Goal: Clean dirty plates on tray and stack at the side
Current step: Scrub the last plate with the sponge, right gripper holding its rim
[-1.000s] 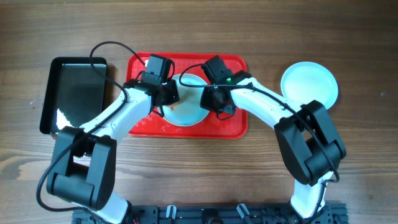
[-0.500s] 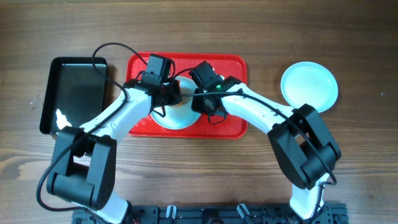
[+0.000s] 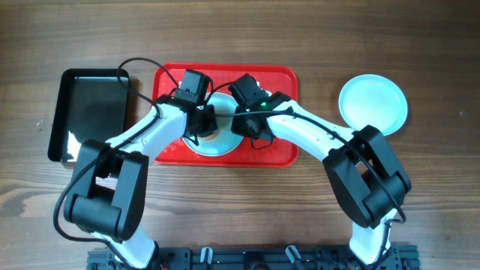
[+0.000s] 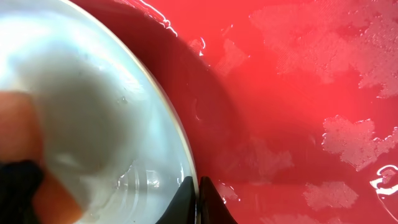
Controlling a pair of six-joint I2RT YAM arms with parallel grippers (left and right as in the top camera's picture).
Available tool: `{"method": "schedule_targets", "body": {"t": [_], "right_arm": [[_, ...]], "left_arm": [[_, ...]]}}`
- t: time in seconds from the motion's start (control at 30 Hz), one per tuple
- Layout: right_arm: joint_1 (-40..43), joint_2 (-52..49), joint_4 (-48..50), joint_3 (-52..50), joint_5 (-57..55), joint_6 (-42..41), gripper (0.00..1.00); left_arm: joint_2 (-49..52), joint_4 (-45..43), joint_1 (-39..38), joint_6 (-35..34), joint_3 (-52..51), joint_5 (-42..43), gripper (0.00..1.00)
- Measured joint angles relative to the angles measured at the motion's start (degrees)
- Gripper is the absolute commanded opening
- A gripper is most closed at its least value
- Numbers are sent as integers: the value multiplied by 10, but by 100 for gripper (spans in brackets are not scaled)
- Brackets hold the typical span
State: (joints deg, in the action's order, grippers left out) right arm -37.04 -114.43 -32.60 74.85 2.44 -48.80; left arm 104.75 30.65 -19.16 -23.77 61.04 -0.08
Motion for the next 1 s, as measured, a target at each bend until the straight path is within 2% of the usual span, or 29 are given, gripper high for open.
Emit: {"method": "schedule_targets", "body": {"t": [0.27, 0.43, 0.53, 0.6, 0.73, 0.83, 1.0], "right_arm": [[-10, 0, 9, 7, 14, 0, 4], [-12, 0, 5, 9, 13, 0, 4], [-2, 0, 0, 9, -2, 0, 4], [1, 0, 1, 9, -7, 0, 4], [1, 0, 1, 9, -10, -7, 4], [1, 0, 1, 9, -11, -11, 4], [1, 0, 3, 9, -10, -13, 4]], "left_arm": [[3, 70, 4, 2, 6, -179, 4], [-10, 83, 4, -13, 23, -227, 4], [-61, 61, 2, -32, 28, -254, 4], [-87, 45, 0, -37, 33, -249, 4], [-90, 17, -2, -42, 38, -168, 4], [-58, -8, -3, -44, 38, -88, 4], [9, -37, -3, -45, 38, -2, 4]]}}
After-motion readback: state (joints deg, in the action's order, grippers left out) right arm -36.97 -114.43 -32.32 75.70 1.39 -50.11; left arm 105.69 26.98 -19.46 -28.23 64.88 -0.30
